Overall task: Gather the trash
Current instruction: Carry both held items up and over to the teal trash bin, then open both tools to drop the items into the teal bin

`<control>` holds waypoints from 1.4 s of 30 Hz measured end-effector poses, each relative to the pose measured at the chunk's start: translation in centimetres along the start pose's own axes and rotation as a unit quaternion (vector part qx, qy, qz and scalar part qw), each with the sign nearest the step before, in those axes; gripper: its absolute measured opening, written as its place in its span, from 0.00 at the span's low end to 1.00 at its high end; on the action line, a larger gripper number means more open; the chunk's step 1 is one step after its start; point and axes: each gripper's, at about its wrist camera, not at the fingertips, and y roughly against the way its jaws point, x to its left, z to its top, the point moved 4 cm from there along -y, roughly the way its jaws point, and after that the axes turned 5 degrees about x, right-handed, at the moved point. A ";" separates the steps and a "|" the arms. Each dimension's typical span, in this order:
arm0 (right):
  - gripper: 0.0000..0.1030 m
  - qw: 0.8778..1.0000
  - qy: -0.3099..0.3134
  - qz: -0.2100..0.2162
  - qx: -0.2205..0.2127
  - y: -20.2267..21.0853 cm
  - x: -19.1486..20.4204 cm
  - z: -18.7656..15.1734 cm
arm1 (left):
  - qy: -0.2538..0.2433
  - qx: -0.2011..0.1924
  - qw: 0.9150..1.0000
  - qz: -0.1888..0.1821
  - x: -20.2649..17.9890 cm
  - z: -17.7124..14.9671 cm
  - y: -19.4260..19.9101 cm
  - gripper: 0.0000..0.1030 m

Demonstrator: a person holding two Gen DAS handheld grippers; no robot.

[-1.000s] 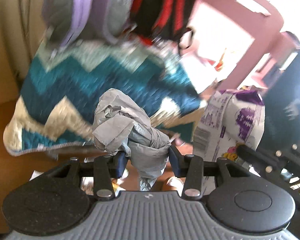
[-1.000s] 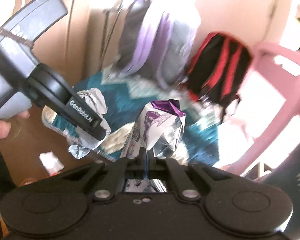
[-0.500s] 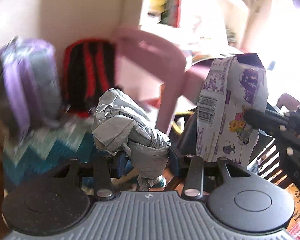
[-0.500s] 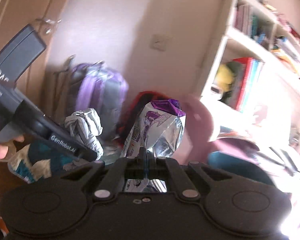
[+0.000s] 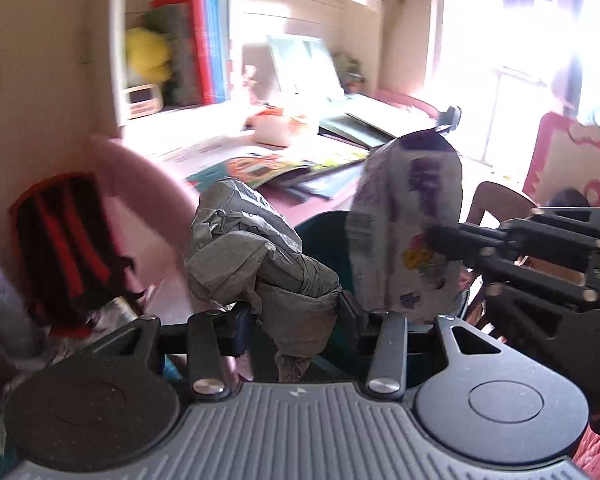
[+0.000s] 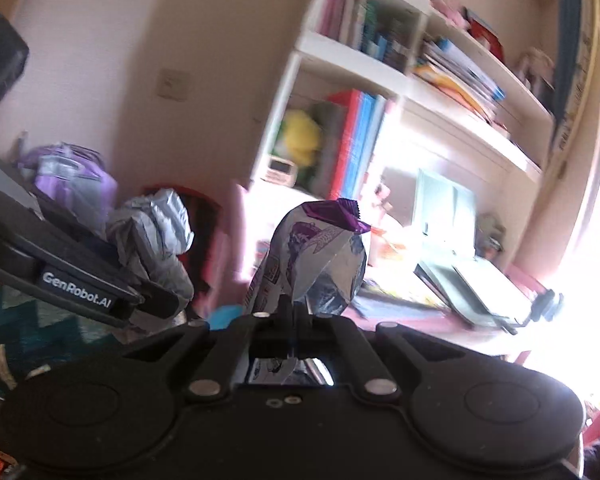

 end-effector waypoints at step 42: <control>0.42 0.988 -0.078 0.033 0.127 -5.1 -5.5 -4.8 | -0.020 0.092 0.996 -0.011 -2.6 -1.3 -8.4 0.61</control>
